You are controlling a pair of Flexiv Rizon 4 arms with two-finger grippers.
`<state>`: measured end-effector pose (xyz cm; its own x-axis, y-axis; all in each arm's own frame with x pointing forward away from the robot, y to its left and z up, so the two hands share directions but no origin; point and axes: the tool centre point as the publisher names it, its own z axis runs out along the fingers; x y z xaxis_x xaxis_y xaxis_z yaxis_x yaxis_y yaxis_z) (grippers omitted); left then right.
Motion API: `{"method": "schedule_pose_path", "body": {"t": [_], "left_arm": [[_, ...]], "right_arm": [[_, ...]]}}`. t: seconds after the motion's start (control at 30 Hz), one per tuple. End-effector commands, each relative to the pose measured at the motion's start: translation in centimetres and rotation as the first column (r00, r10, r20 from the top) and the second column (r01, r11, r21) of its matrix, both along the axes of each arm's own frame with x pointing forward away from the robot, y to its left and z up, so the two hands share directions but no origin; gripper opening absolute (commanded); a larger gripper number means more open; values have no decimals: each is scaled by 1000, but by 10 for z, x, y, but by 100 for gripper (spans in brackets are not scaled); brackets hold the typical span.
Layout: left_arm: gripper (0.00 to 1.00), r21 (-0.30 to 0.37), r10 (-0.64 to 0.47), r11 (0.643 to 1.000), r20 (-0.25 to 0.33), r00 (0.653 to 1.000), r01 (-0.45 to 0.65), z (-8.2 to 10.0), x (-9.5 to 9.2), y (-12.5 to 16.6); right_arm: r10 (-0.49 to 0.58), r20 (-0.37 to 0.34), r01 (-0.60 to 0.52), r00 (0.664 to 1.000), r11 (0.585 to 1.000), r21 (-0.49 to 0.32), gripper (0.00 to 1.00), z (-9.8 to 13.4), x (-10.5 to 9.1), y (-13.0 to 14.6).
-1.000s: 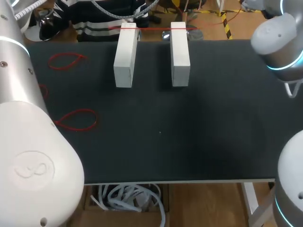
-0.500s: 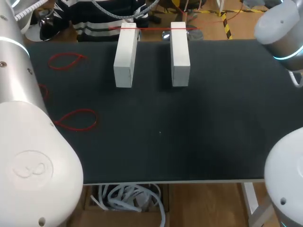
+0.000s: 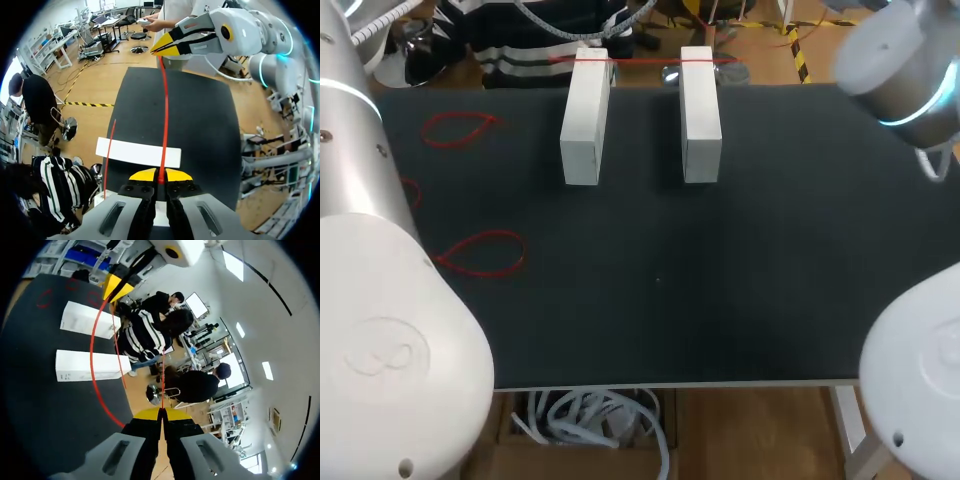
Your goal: Grab the tape and strap the tape.
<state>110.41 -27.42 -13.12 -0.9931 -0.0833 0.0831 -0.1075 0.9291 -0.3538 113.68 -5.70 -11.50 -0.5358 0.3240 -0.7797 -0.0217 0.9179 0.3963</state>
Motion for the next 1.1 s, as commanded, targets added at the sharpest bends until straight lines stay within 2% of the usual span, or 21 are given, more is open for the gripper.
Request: {"method": "schedule_pose_path", "body": {"t": [0.03, 0.27, 0.43, 0.77, 0.83, 1.1], "left_arm": [[0, 6, 0, 1000, -4, 1000, 0, 2, 1, -1], [0, 6, 0, 1000, -4, 1000, 0, 2, 1, -1], [0, 6, 0, 1000, -4, 1000, 0, 2, 1, -1], [0, 6, 0, 1000, -4, 1000, 0, 2, 1, -1], [0, 6, 0, 1000, -4, 1000, 0, 2, 1, -1], [0, 6, 0, 1000, -4, 1000, 0, 2, 1, -1]], "right_arm": [[-124, -33, 120, 992, 987, -106, 0, -4, 6, 12], [-48, -8, 46, 999, 988, -148, 0, -3, 4, 38], [24, -26, -28, 999, 988, -155, 0, -7, -1, 56], [73, -30, -77, 997, 982, -171, 0, -9, -5, 71], [112, -25, -115, 993, 970, -212, 0, -9, -5, 75], [169, 19, -156, 985, 944, -290, 0, -5, -8, 86]]}}
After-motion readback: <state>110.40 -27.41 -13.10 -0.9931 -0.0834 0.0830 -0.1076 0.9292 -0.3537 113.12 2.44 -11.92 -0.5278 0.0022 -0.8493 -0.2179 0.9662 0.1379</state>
